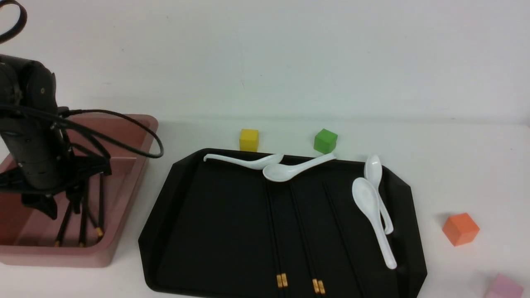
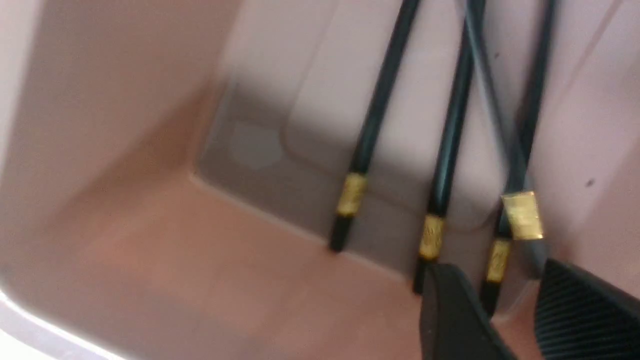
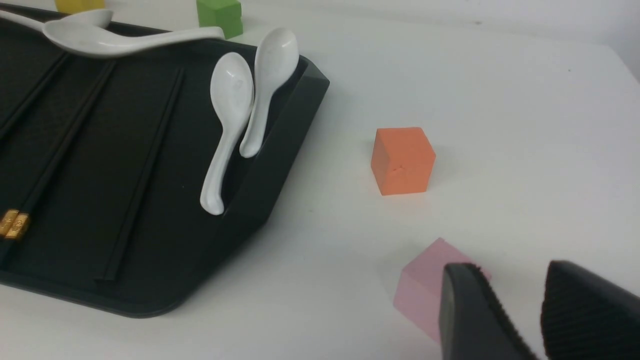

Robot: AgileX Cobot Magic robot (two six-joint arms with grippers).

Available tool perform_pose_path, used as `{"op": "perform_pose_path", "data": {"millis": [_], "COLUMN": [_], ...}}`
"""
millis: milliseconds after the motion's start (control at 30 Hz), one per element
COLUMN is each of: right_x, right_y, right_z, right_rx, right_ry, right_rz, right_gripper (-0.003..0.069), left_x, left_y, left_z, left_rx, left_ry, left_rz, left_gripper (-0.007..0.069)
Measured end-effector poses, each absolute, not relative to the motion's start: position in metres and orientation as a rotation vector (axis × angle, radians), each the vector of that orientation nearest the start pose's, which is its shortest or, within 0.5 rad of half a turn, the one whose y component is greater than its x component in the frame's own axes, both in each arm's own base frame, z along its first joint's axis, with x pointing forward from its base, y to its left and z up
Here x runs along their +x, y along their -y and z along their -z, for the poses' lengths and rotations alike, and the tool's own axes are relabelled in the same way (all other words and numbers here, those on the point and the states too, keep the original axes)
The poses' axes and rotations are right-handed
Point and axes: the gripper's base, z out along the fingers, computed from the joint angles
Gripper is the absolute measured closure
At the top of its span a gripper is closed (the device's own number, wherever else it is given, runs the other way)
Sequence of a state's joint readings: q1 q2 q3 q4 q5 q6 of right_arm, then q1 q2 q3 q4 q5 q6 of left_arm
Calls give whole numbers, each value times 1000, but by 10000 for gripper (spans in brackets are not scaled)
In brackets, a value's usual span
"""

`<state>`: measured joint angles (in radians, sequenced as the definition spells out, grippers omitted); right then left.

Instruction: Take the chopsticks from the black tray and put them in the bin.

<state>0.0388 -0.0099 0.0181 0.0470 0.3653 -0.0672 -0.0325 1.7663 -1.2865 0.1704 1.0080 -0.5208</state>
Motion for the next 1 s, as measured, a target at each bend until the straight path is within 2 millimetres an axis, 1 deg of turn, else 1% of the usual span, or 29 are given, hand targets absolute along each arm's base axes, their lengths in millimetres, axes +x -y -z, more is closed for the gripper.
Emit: {"op": "perform_pose_path", "data": {"millis": [67, 100, 133, 267, 300, 367, 433, 467, 500, 567, 633, 733, 767, 800, 900, 933, 967, 1000], "right_x": [53, 53, 53, 53, 53, 53, 53, 53, 53, 53, 53, 53, 53, 53, 53, 53, 53, 53], "right_y": [-4, -4, -4, -4, -4, -4, -4, -4, -4, -4, -4, -4, -4, -4, -4, -4, -4, -4], "right_z": [-175, -175, -175, -175, -175, -175, -175, -175, -175, -175, -175, -175, -175, -175, -175, -175, -175, -175], "right_rx": [-69, -69, -69, -69, -69, -69, -69, -69, -69, -69, -69, -69, -69, -69, -69, -69, -69, -69], "right_ry": [-1855, -1855, -1855, -1855, -1855, -1855, -1855, -1855, -1855, -1855, -1855, -1855, -1855, -1855, -1855, -1855, -1855, -1855], "right_rz": [-26, -26, -26, -26, -26, -26, -26, -26, -26, -26, -26, -26, -26, -26, -26, -26, -26, -26], "right_gripper": [419, 419, 419, 419, 419, 419, 419, 419, 419, 419, 419, 419, 419, 419, 419, 419, 419, 419], "left_x": [348, 345, 345, 338, 335, 330, 323, 315, 309, 292, 270, 231, 210, 203, 161, 156, 138, 126], "left_y": [-2, -2, -2, 1, 3, 6, 10, 14, 15, 19, 21, 23, 23, 23, 23, 23, 23, 22], "left_z": [-228, -228, -228, -236, -243, -253, -266, -273, -279, -285, -294, -299, -295, -297, -287, -283, -279, -275], "left_rx": [-584, -574, -572, -586, -576, -566, -540, -525, -504, -468, -429, -388, -386, -385, -374, -373, -358, -355], "left_ry": [-2889, -2914, -2914, -2943, -2936, -2919, -2898, -2881, -2864, -2843, -2801, -2729, -2692, -2665, -2535, -2519, -2445, -2388], "left_rz": [-155, -163, -163, -121, -85, -21, 63, 128, 157, 234, 284, 333, 357, 366, 418, 423, 437, 446], "left_gripper": [381, 410, 414, 534, 578, 624, 637, 637, 637, 637, 637, 637, 637, 637, 637, 637, 637, 637]}}
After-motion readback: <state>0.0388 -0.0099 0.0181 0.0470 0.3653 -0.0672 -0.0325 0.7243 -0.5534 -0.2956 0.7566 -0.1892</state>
